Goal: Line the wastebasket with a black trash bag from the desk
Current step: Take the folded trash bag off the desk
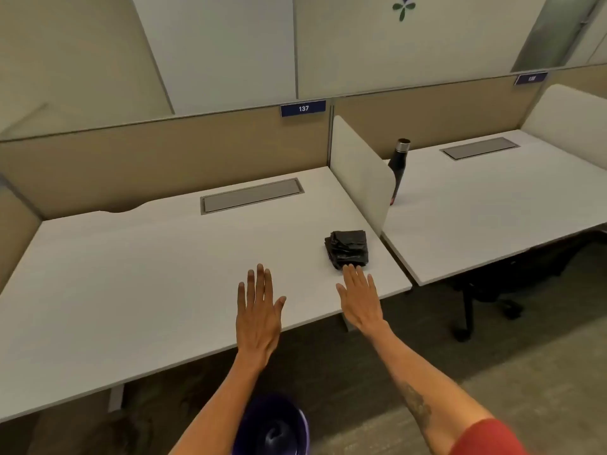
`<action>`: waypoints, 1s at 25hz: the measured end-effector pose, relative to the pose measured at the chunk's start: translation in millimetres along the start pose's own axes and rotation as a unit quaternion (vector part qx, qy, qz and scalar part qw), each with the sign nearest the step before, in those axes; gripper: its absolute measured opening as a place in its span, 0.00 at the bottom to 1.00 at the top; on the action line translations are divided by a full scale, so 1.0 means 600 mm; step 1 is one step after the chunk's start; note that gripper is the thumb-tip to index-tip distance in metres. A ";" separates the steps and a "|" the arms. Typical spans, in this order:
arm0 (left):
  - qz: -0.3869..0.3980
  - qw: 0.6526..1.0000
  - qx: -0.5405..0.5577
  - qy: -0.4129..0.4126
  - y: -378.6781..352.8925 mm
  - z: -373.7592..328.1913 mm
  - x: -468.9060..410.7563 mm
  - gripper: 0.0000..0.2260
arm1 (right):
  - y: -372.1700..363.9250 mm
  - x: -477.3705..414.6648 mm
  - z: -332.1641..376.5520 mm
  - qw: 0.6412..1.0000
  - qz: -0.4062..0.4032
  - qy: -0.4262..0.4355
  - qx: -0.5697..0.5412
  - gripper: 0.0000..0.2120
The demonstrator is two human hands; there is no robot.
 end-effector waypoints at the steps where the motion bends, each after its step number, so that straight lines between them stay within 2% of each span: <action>1: 0.006 1.000 0.002 0.007 -0.008 -0.005 -0.018 0.31 | 0.003 -0.026 -0.015 1.000 -0.003 -0.003 0.005 0.28; 10: 0.033 0.998 -0.013 0.042 -0.084 -0.029 -0.106 0.31 | -0.023 -0.288 -0.126 0.999 0.016 -0.036 0.001 0.24; 20: 0.065 0.993 -0.034 0.095 -0.142 0.027 -0.115 0.31 | -0.072 -0.430 -0.134 0.997 0.066 -0.023 0.037 0.26; 23: 0.070 0.992 -0.031 0.098 -0.155 0.029 -0.112 0.31 | -0.084 -0.439 -0.133 0.994 0.081 -0.017 0.066 0.19; 25: 0.070 0.992 -0.029 0.099 -0.159 0.029 -0.111 0.31 | -0.083 -0.436 -0.131 0.995 0.057 -0.021 0.073 0.15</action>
Point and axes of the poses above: each hand's wrist, its own x-axis away from the middle knuckle, its own y-axis out of the back of the hand, z = x × y, the point moved 5 cm from there along -x, towards the middle knuckle, and after that the axes turned 9 degrees about z, right-handed, at the moved point
